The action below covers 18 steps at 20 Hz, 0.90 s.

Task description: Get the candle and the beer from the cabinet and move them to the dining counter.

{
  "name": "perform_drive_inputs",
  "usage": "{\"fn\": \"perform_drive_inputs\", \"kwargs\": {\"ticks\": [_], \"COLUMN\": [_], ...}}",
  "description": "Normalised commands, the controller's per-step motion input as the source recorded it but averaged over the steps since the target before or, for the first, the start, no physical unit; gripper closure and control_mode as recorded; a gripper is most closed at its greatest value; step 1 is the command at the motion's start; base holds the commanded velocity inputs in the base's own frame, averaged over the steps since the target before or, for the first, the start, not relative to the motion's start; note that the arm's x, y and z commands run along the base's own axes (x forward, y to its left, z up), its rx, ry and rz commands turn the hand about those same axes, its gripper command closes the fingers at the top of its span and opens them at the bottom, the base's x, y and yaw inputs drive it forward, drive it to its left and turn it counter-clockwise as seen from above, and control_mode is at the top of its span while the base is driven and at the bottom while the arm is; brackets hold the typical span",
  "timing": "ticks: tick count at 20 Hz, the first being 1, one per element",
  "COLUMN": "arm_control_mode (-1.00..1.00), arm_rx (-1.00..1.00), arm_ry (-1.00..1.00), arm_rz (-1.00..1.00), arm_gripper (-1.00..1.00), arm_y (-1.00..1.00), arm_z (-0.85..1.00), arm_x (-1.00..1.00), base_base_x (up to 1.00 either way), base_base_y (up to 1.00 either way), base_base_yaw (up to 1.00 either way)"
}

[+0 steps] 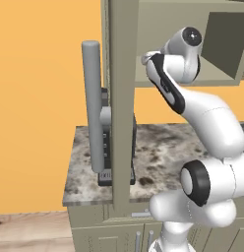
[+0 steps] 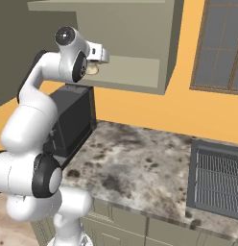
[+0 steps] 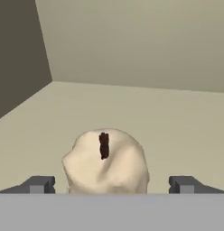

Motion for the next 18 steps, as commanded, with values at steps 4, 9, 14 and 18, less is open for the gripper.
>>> {"fn": "perform_drive_inputs", "kwargs": {"ticks": [4,9,14,18], "arm_control_mode": [-1.00,-1.00,-1.00,-1.00], "arm_rx": [0.00,0.00,0.00,0.00], "arm_ry": [0.03,0.02,0.02,0.00], "arm_rz": [0.00,0.00,0.00,0.00], "arm_gripper": [-1.00,-1.00,1.00,1.00], "arm_y": [-0.01,0.00,0.00,0.00], "arm_z": [-0.15,-0.14,-0.03,0.00], "arm_x": [0.26,0.25,0.07,0.00], "base_base_x": [0.00,0.00,0.00,0.00], "base_base_y": [0.00,0.00,0.00,0.00], "base_base_yaw": [0.00,0.00,0.00,0.00]}}
